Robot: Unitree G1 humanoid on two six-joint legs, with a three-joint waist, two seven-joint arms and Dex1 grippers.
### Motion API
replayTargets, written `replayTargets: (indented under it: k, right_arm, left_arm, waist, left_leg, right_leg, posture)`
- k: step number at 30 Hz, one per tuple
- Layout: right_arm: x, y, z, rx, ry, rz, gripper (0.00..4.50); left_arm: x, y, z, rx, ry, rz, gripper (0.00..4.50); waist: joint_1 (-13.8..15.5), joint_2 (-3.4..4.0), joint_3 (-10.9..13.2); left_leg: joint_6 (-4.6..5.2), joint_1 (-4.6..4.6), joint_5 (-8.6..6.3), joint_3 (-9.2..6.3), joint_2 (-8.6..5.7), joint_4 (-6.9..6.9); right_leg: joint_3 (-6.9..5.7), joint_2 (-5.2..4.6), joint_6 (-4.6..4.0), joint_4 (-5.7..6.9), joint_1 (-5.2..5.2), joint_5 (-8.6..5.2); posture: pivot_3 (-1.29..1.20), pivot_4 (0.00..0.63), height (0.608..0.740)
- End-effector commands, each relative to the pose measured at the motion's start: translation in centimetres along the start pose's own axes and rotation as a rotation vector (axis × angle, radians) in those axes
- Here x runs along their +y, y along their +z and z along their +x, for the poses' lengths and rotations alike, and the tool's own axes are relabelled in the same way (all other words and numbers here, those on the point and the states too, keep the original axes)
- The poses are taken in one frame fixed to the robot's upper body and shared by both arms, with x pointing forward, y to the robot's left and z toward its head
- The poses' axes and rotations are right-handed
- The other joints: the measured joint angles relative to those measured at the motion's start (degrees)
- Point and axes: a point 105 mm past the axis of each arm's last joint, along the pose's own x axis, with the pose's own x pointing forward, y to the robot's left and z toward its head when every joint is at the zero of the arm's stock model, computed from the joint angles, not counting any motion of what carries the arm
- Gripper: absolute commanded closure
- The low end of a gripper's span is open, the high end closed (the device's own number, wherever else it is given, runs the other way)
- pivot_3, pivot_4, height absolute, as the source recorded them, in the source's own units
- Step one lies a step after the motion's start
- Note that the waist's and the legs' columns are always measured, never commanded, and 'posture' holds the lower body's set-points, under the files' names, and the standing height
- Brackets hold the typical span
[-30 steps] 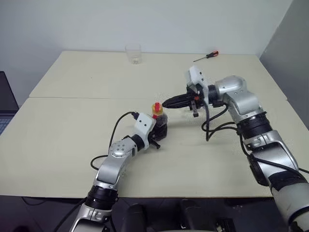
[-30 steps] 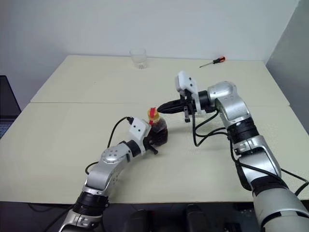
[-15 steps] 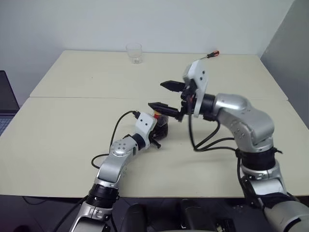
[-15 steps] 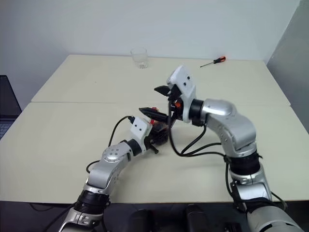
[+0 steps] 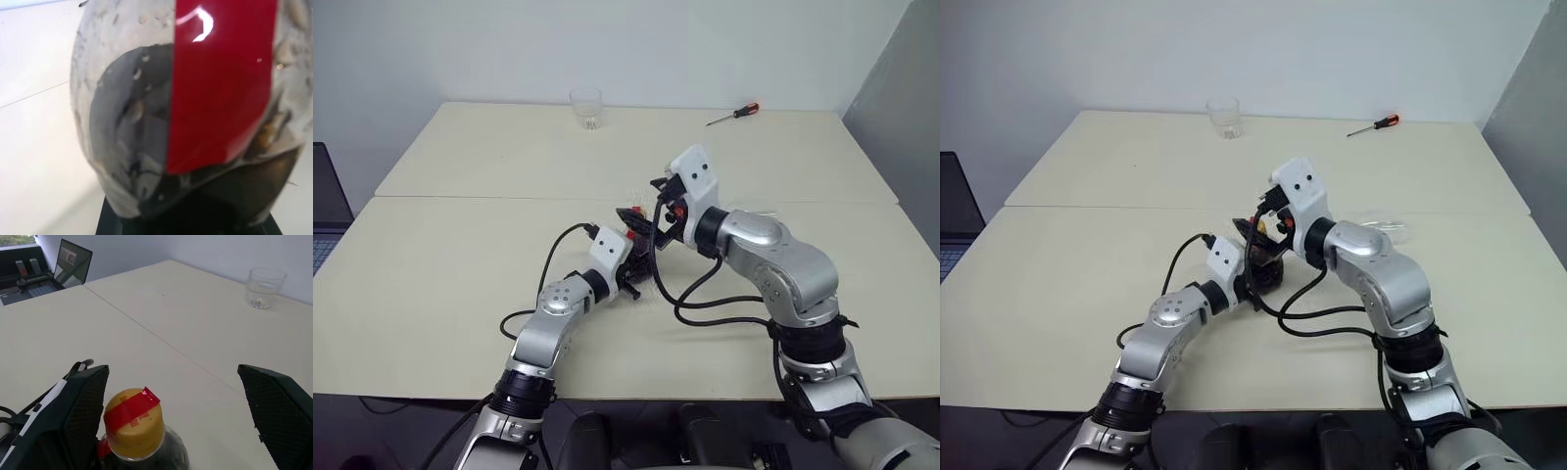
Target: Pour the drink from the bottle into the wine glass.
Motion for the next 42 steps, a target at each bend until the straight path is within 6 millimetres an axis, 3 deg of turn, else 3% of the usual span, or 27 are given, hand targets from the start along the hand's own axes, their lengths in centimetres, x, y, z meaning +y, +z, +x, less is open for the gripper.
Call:
replayTargets:
  k: [1, 15, 24, 42]
  right_arm:
    - [0.6, 1.0, 0.4, -0.035, 0.009, -0.01, 0.0]
    - [-1.1, -0.3, 1.8, -0.025, -0.08, 0.03, 0.0]
    - [-2.2, -0.4, 0.2, -0.03, -0.09, 0.032, 0.0]
    - [-0.9, -0.1, -3.5, -0.01, -0.012, 0.023, 0.0]
  left_arm:
    - [-0.5, 1.1, 0.3, -0.039, -0.02, 0.026, 3.75]
    - [-0.4, 1.0, 0.2, -0.039, -0.014, 0.026, 3.75]
    - [-0.4, 0.9, 0.3, -0.039, -0.019, 0.028, 3.75]
    - [-0.4, 1.0, 0.5, -0.042, -0.03, 0.033, 3.75]
  waist:
    - [0.0, 0.0, 0.0]
    - [-0.01, 0.0, 0.0]
    - [0.03, 0.0, 0.0]
    - [-0.18, -0.01, 0.0]
  left_leg:
    - [0.0, 0.0, 0.0, 0.0, 0.0, 0.0]
    - [0.0, -0.01, 0.0, 0.0, 0.01, 0.0]
    - [0.0, -0.02, 0.0, 0.0, 0.0, 0.0]
    - [0.0, -0.06, 0.0, -0.03, 0.01, 0.0]
  right_leg:
    - [0.0, 0.0, 0.0, 0.0, 0.0, 0.0]
    - [-0.02, 0.01, 0.0, 0.0, 0.0, 0.0]
    - [-0.02, 0.01, 0.0, 0.0, 0.0, 0.0]
    - [-0.02, 0.02, 0.01, -0.03, -0.01, -0.01]
  posture:
    - [0.0, 0.15, 0.74]
    - [0.0, 0.15, 0.74]
    - [0.0, 0.15, 0.74]
    - [0.0, 0.15, 0.74]
